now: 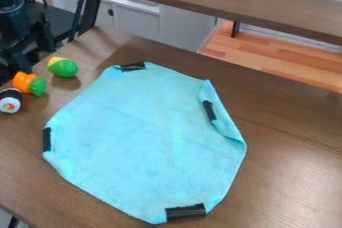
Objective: Put the carrot on the top left corner of the cloth
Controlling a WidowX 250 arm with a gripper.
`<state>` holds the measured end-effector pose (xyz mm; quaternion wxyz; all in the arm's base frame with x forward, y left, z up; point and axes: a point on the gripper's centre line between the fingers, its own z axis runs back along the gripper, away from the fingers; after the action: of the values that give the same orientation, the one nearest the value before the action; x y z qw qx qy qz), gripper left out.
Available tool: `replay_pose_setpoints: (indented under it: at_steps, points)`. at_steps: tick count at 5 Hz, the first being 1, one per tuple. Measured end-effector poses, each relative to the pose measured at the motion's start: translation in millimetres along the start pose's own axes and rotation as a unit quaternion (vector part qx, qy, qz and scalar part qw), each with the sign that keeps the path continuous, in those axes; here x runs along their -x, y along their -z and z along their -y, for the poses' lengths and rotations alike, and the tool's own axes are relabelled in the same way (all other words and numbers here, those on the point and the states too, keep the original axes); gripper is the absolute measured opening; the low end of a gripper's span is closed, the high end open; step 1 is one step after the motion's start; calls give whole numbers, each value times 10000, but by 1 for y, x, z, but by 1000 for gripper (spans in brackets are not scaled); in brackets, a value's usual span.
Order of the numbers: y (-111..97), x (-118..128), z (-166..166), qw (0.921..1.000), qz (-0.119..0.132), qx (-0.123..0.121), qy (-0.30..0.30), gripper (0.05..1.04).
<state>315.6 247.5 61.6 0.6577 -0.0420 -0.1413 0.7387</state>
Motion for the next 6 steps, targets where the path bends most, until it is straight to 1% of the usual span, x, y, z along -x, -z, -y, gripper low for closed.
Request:
replay_pose_setpoints:
  at_steps: [1,2,4,5,6]
  points:
    - [0,-9,1,9998,178,114,-16,1000]
    - [9,-19,-6,9995,304,42,-68,1000]
    - [19,-22,-14,9988,482,-47,37,1000]
    - [26,-22,-18,9986,506,-108,81,1000]
    - [29,-24,-17,9981,600,-90,81,1000]
